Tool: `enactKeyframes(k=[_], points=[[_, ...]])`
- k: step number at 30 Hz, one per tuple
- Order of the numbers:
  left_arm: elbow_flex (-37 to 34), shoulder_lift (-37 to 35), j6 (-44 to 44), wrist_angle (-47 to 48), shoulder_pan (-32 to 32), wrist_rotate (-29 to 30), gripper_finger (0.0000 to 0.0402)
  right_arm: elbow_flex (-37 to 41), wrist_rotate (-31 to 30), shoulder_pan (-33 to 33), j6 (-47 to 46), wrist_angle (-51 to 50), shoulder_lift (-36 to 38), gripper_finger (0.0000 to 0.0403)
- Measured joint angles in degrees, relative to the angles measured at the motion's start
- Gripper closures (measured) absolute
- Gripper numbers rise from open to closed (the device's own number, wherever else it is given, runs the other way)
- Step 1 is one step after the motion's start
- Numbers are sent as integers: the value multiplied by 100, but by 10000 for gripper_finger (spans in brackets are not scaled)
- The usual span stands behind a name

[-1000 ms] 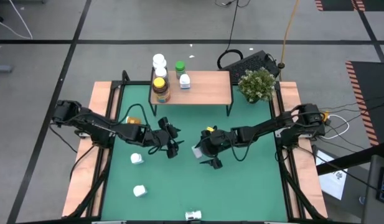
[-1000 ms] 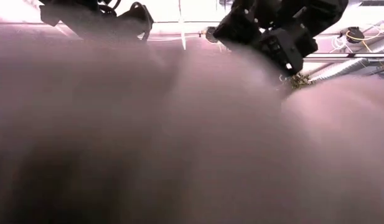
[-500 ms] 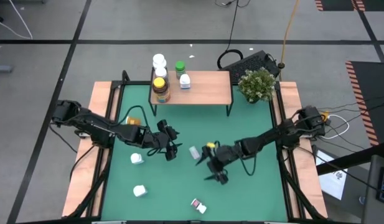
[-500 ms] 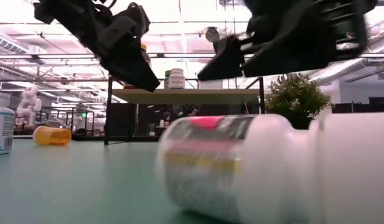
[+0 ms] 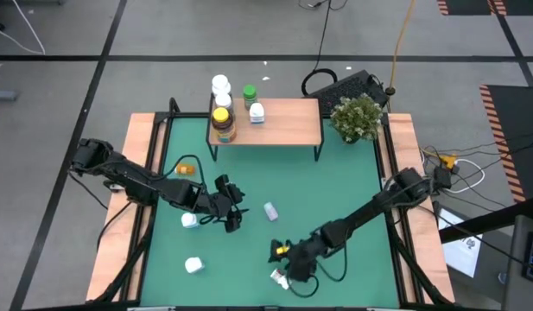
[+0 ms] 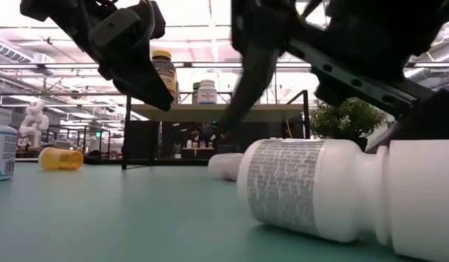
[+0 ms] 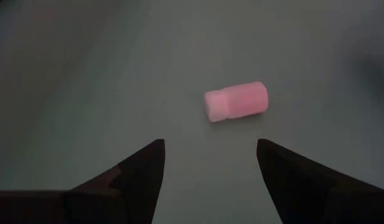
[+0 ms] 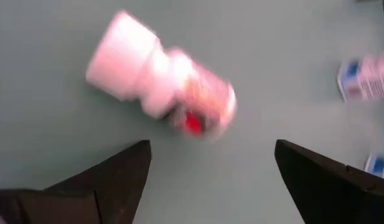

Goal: Pick and place medicine bottles onto shelf by color
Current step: Put the white and black pill bottle on the shelf

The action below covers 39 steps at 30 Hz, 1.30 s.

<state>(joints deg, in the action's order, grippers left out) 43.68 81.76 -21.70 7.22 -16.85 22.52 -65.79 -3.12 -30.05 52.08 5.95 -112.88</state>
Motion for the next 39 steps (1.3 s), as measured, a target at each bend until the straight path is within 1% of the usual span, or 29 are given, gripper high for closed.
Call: enactKeyframes(k=[3,6,10,12,15,22,24,28,31,34,36,39], points=[[0,-2,-13,46,-72,0,147,-262,-17,-97,519,-329,-134,65],[-2,-2,-2,87,-135,-1,147,-311,-31,-181,1042,-471,-140,66],[-2,-2,11,70,-165,0,147,-311,-68,-292,1667,-608,-142,82],[-2,-2,11,75,-165,2,147,-310,-39,-307,1849,-684,-142,102],[-2,-2,-41,65,-165,10,147,-280,144,-286,1959,-703,-142,143],[-2,-2,-160,71,-194,31,147,-268,386,-249,1776,-745,-148,249],[-2,-2,-205,78,-204,31,147,-265,369,-202,1441,-732,-148,266],[-2,-2,-286,154,-223,46,147,-253,249,16,110,-722,-68,267],[-2,-2,-290,200,-272,140,147,-231,-160,277,-992,-929,74,259],[-2,-2,-352,206,-320,341,147,2,-616,522,-1899,-799,311,249],[-2,-2,-293,200,-326,451,147,307,-736,665,-2309,-398,561,250],[-2,-2,-4,52,-399,532,147,1021,-715,874,-2996,893,948,259]])
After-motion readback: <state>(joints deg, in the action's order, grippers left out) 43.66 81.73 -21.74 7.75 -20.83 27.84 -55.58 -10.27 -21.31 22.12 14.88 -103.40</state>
